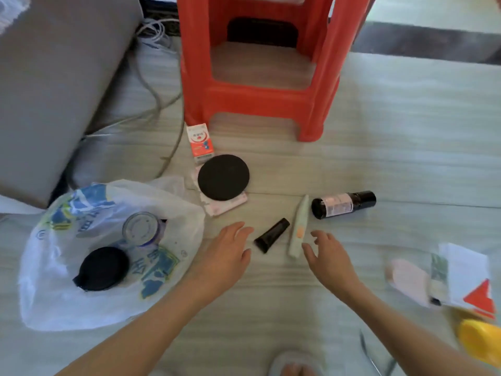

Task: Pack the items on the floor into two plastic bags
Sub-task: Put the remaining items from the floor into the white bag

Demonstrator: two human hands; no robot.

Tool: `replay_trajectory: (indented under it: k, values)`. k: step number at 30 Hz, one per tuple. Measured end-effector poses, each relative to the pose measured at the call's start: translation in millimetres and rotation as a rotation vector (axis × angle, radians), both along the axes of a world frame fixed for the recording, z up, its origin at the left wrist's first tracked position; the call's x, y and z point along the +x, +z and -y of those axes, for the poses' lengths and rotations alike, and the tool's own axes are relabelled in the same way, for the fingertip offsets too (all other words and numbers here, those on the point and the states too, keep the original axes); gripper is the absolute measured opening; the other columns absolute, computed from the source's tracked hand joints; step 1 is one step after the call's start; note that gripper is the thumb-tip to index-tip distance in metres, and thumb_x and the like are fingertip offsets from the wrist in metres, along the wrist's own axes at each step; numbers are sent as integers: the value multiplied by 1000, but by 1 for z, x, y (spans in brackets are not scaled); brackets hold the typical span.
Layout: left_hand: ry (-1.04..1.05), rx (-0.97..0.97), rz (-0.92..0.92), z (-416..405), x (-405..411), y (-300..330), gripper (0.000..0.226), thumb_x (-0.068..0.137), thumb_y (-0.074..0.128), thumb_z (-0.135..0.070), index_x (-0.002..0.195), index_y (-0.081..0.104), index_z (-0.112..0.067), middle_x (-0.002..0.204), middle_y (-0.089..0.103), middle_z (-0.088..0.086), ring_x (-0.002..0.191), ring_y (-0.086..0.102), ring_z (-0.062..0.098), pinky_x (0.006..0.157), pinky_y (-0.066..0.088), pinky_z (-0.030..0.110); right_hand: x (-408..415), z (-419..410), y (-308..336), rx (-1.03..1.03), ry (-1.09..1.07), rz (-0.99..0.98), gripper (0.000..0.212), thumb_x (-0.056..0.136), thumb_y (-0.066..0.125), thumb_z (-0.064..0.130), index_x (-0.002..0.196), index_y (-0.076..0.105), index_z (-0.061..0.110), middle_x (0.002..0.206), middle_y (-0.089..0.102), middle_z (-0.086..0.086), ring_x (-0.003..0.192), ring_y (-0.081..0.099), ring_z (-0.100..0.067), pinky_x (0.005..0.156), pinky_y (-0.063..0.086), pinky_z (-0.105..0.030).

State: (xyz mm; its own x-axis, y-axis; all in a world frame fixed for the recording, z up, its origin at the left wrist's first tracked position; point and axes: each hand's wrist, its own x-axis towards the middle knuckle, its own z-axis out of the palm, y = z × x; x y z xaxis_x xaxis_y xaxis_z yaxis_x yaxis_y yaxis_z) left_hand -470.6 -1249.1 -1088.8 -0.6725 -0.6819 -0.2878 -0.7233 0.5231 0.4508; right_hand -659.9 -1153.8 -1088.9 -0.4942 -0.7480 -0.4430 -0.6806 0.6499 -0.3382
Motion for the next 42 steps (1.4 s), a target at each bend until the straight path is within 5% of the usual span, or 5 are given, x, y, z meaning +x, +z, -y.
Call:
replay_trajectory:
  k: [14,21,25,37,42]
  values:
    - [-18,50,219,7,-54,-62,31,89,51,-30,115,50,-12,115,51,6,105,49,24,84,40,33,-6,36,-61,12,-293,129,31,87,54,26,102,53,0,104,58,-17,93,56,-34,67,34,-30]
    - [313,371,-28,-5,14,-43,25,91,53,-31,110,57,-15,89,60,1,74,53,12,52,33,15,22,12,-32,3,-262,235,25,90,49,19,110,41,5,85,52,-6,64,48,-18,58,36,-29]
    - [576,408,-208,-16,48,-12,11,92,52,-30,98,53,-21,75,59,-1,69,56,13,59,41,21,53,8,3,-82,-158,304,29,92,49,26,115,42,10,87,53,-1,60,51,-10,47,37,-25]
    - [1410,546,-497,-25,170,21,18,91,48,-9,77,61,-9,75,62,10,69,57,21,66,46,31,190,71,58,22,346,436,32,95,44,34,120,43,15,100,55,-2,84,56,-19,67,37,-26]
    - [1500,500,-534,5,191,4,15,90,51,-9,98,62,-3,77,64,9,67,61,15,60,49,22,246,115,32,-23,83,631,30,93,51,32,114,51,11,106,55,-3,94,54,-19,84,42,-32]
